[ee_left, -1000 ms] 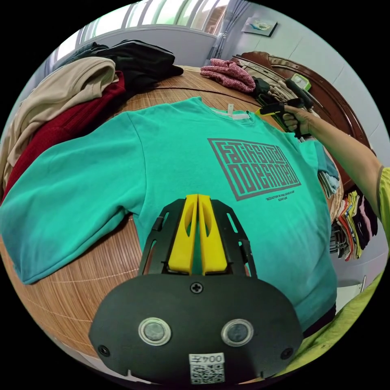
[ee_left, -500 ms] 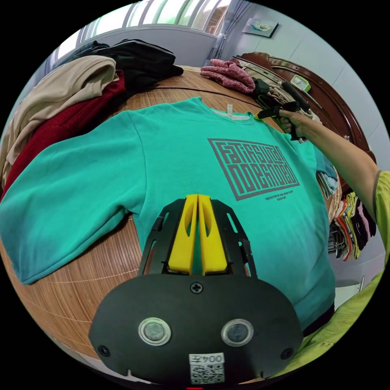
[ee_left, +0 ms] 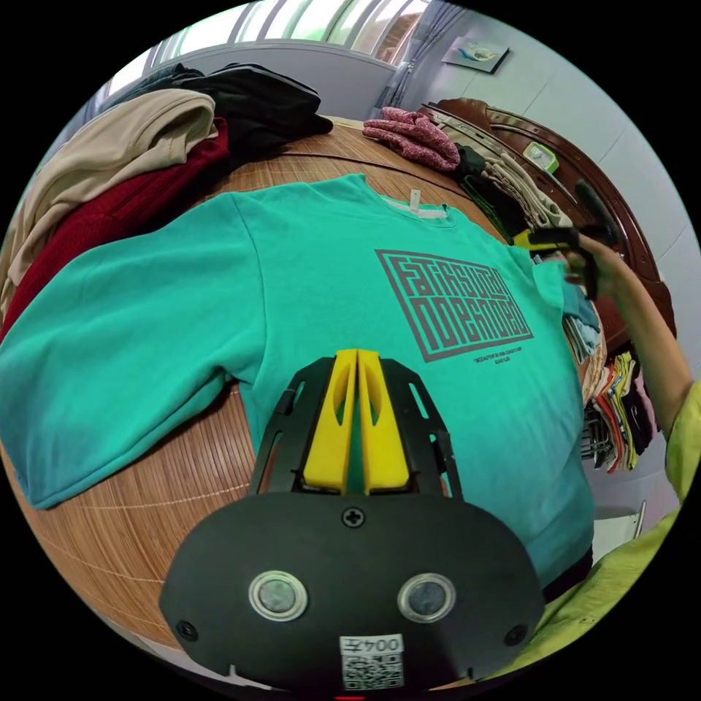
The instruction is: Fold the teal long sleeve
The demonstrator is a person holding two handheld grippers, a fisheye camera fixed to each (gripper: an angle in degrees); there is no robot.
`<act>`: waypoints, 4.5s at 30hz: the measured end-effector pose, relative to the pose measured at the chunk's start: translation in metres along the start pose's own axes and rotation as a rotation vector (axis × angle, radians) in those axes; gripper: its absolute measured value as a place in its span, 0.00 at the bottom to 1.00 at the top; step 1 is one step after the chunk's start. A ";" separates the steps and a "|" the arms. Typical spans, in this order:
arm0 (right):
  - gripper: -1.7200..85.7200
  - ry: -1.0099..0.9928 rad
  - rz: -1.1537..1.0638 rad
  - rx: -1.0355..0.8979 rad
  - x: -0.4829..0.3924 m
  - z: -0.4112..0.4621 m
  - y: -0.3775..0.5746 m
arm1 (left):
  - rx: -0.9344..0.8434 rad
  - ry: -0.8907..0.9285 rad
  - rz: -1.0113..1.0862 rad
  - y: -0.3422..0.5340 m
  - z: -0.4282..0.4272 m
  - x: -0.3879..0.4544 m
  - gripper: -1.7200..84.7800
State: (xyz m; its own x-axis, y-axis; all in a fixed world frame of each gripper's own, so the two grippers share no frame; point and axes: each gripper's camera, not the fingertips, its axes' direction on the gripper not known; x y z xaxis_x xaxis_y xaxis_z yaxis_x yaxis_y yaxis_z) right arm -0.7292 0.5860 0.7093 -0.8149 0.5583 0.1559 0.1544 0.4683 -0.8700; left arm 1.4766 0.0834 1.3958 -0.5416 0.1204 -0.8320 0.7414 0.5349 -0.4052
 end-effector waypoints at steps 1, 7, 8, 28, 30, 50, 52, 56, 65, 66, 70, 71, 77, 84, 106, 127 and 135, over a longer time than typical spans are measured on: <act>0.17 0.007 -0.041 -0.078 -0.011 0.011 0.028 | 0.000 0.000 0.000 0.000 0.000 0.000 0.03; 0.16 -0.005 -0.103 -0.394 -0.047 0.083 0.157 | -0.001 -0.012 0.005 0.000 -0.002 0.003 0.03; 0.15 0.027 -0.113 -0.419 -0.051 0.092 0.166 | -0.002 -0.011 0.004 0.000 -0.002 0.004 0.03; 0.15 0.201 -0.230 -0.481 -0.064 0.164 0.215 | 0.023 -0.151 0.253 -0.126 -0.032 0.053 0.15; 0.15 0.188 -0.240 -0.475 -0.064 0.163 0.218 | -0.088 -0.132 0.306 -0.183 0.000 0.051 0.17; 0.15 0.148 -0.261 -0.481 -0.099 0.143 0.212 | -0.131 -0.247 0.249 -0.278 0.094 0.062 0.13; 0.14 0.156 -0.254 -0.488 -0.108 0.138 0.209 | -0.038 -0.213 0.183 -0.272 0.072 0.051 0.13; 0.11 0.177 -0.298 -0.456 -0.126 0.119 0.213 | 0.067 -0.154 0.138 -0.245 0.015 0.044 0.12; 0.09 0.248 -0.195 0.228 -0.113 -0.010 0.118 | -0.079 -0.175 0.277 -0.153 0.046 0.048 0.11; 0.09 0.248 -0.144 0.285 -0.104 -0.014 0.092 | -0.081 -0.160 0.266 -0.153 0.047 0.045 0.11; 0.09 0.150 -0.096 0.322 -0.096 -0.009 0.006 | -0.068 -0.202 0.283 -0.149 0.051 0.051 0.10; 0.09 0.151 -0.099 0.313 -0.099 -0.007 -0.005 | -0.060 -0.218 0.300 -0.146 0.052 0.055 0.09; 0.11 0.190 -0.115 0.193 -0.125 0.015 -0.075 | -0.041 -0.216 0.303 -0.141 0.053 0.055 0.07; 0.07 0.335 -0.249 0.153 -0.181 0.012 -0.112 | -0.041 -0.164 0.276 -0.143 0.052 0.045 0.06; 0.10 -0.074 -0.077 -0.092 -0.378 -0.195 0.118 | -0.087 -0.136 0.253 -0.158 0.039 0.050 0.04; 0.09 0.204 -0.101 -0.188 -0.529 -0.350 0.146 | -0.229 -0.233 0.319 0.099 -0.046 0.161 0.10; 0.11 0.114 -0.047 -0.088 -0.516 -0.471 0.164 | -0.236 -0.250 0.314 0.094 -0.040 0.171 0.11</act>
State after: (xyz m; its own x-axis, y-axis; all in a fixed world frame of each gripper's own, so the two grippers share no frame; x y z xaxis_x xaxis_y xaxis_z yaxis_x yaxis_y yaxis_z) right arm -0.0207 0.6974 0.7071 -0.7541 0.6063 0.2523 0.1698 0.5511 -0.8170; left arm 1.4379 0.1877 1.2306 -0.1721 0.1174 -0.9781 0.7284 0.6836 -0.0461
